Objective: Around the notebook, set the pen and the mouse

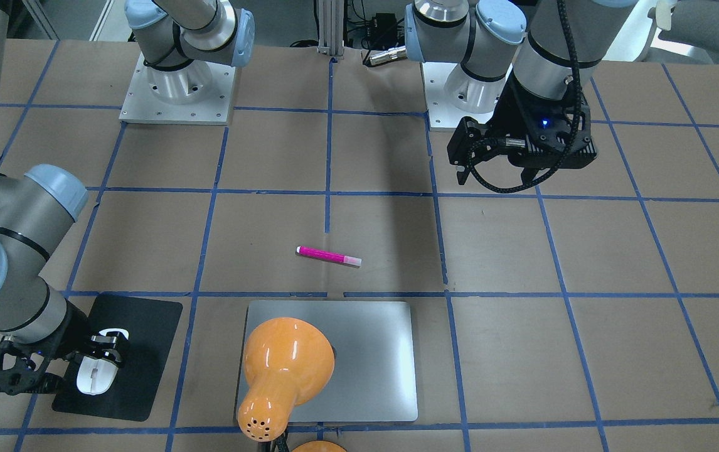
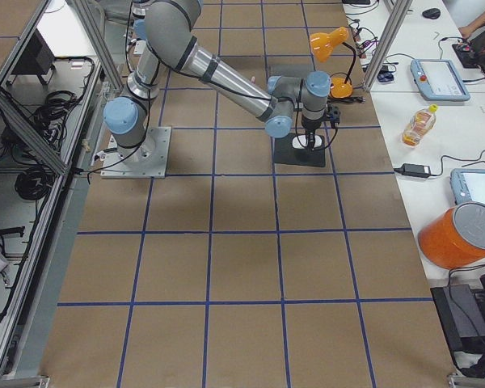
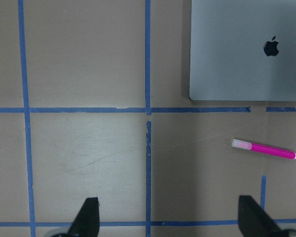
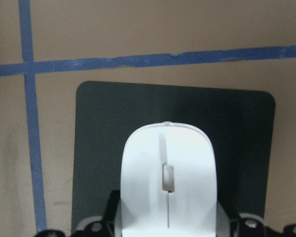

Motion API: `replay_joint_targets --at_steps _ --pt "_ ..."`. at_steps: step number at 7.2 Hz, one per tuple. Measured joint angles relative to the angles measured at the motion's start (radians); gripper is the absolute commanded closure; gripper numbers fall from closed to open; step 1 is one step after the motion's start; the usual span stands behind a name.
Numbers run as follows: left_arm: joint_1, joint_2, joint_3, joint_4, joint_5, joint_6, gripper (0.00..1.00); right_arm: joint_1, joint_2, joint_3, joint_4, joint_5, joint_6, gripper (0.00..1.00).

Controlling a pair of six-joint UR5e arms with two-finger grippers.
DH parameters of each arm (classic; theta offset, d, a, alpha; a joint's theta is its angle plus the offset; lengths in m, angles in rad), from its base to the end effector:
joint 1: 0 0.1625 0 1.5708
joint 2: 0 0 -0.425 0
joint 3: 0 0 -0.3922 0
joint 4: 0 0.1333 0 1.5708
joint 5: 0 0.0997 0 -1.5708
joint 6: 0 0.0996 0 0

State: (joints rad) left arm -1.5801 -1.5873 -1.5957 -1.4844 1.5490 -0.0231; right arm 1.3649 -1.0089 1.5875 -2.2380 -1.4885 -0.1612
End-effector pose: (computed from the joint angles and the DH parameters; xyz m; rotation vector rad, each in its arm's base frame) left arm -0.1401 -0.5017 0.4762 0.0208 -3.1182 0.0696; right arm 0.0030 -0.6778 0.2176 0.0631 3.0723 -0.1570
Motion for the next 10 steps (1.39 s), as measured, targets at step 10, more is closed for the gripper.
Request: replay_joint_targets --at_steps 10 --pt "0.002 0.001 0.000 0.000 -0.001 0.001 0.00 0.007 -0.107 0.006 0.156 -0.014 0.020 0.00"
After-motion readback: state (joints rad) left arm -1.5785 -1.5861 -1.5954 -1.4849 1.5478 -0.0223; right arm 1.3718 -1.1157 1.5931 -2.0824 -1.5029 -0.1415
